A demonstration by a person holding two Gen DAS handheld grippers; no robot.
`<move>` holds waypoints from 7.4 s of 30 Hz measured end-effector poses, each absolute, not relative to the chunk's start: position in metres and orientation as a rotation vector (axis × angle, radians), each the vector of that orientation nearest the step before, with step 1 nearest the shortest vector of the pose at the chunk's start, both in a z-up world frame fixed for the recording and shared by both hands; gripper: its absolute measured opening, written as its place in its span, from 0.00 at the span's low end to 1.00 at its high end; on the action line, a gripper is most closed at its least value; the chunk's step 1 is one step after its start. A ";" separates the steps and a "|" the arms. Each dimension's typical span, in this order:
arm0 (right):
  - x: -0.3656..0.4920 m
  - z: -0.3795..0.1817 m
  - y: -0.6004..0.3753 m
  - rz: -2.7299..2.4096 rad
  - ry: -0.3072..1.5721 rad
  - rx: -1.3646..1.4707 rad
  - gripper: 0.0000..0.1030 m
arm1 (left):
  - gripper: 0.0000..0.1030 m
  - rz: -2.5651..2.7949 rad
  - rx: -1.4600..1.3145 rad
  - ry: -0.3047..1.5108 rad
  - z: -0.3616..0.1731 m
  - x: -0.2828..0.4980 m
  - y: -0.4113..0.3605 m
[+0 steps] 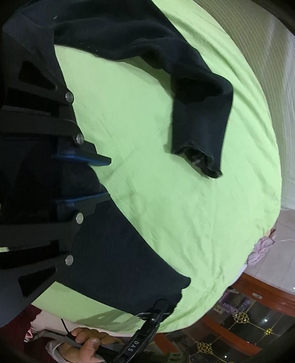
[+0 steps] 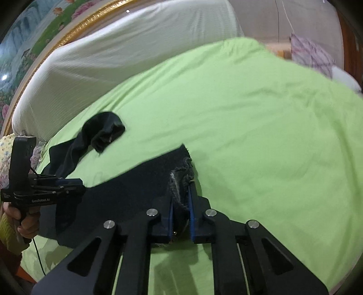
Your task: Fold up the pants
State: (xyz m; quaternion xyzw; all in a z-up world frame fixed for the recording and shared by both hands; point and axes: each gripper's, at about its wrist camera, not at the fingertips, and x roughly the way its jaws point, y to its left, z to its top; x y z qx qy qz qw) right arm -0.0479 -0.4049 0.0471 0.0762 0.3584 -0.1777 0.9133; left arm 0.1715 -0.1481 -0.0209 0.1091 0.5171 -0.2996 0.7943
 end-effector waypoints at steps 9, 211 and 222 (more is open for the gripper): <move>-0.053 0.041 -0.433 -0.474 0.782 0.166 0.18 | 0.13 -0.618 0.244 1.088 -0.027 0.168 -0.160; 0.046 -0.036 -0.090 0.537 1.098 -0.232 0.40 | 0.37 0.296 -0.730 0.941 -0.042 0.009 0.215; 0.127 -0.033 -0.123 0.385 1.103 -0.104 0.41 | 0.45 0.296 -0.809 0.934 -0.054 0.027 0.237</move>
